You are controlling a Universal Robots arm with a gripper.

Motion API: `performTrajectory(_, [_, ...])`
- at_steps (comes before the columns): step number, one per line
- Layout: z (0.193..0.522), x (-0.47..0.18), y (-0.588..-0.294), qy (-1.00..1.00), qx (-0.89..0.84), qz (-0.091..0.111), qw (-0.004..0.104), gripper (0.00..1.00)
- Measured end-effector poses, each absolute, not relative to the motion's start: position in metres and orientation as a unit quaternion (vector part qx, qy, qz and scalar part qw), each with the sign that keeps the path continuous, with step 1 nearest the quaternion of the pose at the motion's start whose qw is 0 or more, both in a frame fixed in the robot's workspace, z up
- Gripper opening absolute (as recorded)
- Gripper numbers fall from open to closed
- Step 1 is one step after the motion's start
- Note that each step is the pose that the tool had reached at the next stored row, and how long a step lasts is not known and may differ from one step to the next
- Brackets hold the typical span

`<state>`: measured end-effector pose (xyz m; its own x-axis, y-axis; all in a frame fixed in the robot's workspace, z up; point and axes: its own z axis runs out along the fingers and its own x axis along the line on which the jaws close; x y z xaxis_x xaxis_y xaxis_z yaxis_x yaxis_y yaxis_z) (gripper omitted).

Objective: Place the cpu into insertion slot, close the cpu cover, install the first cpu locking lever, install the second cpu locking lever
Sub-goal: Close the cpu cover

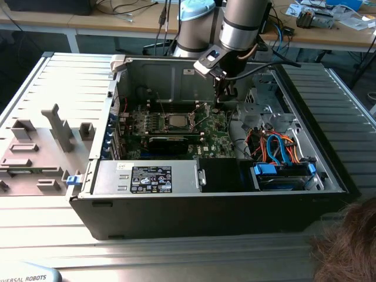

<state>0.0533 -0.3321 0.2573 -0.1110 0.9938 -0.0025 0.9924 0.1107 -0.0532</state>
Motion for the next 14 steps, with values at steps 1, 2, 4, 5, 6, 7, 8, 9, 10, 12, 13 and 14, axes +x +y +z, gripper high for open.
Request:
performTrajectory(1, [0.2562,0.0533,-0.3321,-0.745,-0.666,0.021,0.017,0.11])
performTrajectory(2, [0.2554,0.0533,-0.3321,-0.745,-0.667,0.021,0.017,0.11])
performTrajectory(4, [0.2551,0.0533,-0.3321,-0.745,-0.667,0.021,0.017,0.11])
performTrajectory(5, [0.2548,0.0533,-0.3321,-0.745,-0.666,0.021,0.017,0.11])
performTrajectory(6, [0.2546,0.0533,-0.3321,-0.745,-0.666,0.021,0.017,0.11])
performTrajectory(7, [0.2545,0.0533,-0.3321,-0.745,-0.667,0.021,0.017,0.11])
performTrajectory(8, [0.2544,0.0532,-0.3322,-0.745,-0.667,0.021,0.017,0.11])
performTrajectory(9, [0.2544,0.0531,-0.3322,-0.745,-0.667,0.021,0.017,0.11])
performTrajectory(10, [0.2543,0.0529,-0.3322,-0.745,-0.667,0.021,0.017,0.11])
performTrajectory(12, [0.2542,0.0523,-0.3322,-0.745,-0.667,0.021,0.017,0.11])
performTrajectory(13, [0.2542,0.0515,-0.3321,-0.745,-0.667,0.021,0.017,0.11])
performTrajectory(14, [0.2543,0.0501,-0.3321,-0.745,-0.667,0.021,0.017,0.11])
